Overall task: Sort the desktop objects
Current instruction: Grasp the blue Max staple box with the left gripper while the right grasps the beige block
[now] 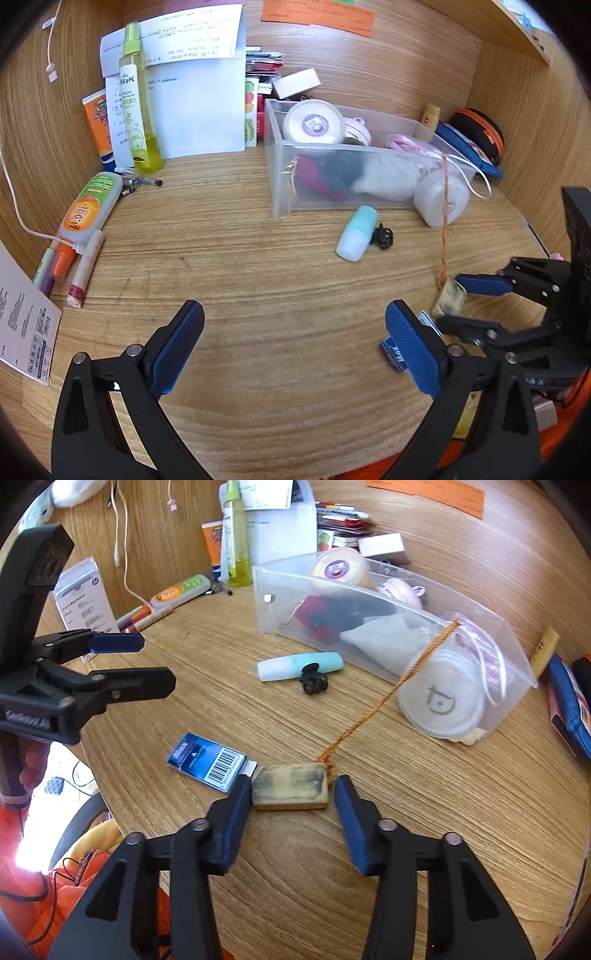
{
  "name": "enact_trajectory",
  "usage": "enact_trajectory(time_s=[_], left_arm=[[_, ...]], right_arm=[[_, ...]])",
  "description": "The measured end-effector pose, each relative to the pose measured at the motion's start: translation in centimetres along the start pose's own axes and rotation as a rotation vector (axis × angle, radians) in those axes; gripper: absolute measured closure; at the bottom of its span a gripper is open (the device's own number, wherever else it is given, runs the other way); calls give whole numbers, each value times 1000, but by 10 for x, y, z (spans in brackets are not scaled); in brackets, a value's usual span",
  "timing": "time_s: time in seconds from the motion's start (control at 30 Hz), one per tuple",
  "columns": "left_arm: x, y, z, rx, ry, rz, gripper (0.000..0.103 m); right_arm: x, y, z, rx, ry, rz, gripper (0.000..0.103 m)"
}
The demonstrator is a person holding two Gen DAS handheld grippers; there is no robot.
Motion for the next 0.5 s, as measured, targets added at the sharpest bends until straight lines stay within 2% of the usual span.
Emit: enact_trajectory(time_s=[0.3, 0.5], left_arm=[[13, -2, -19, 71, -33, 26, 3], [22, -13, -35, 109, -63, 65, 3]], right_arm=[[-2, 1, 4, -7, 20, 1, 66], [4, 11, -7, -5, -27, -9, 66]])
Point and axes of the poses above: each gripper's, at about its wrist camera, not at the fingertips, and y roughly against the way its jaws point, z to its left, x to its underside, the point moved 6 cm from there along -y, roughly the way its jaws point, and after that the axes turned 10 degrees about x, right-handed, at the moved point
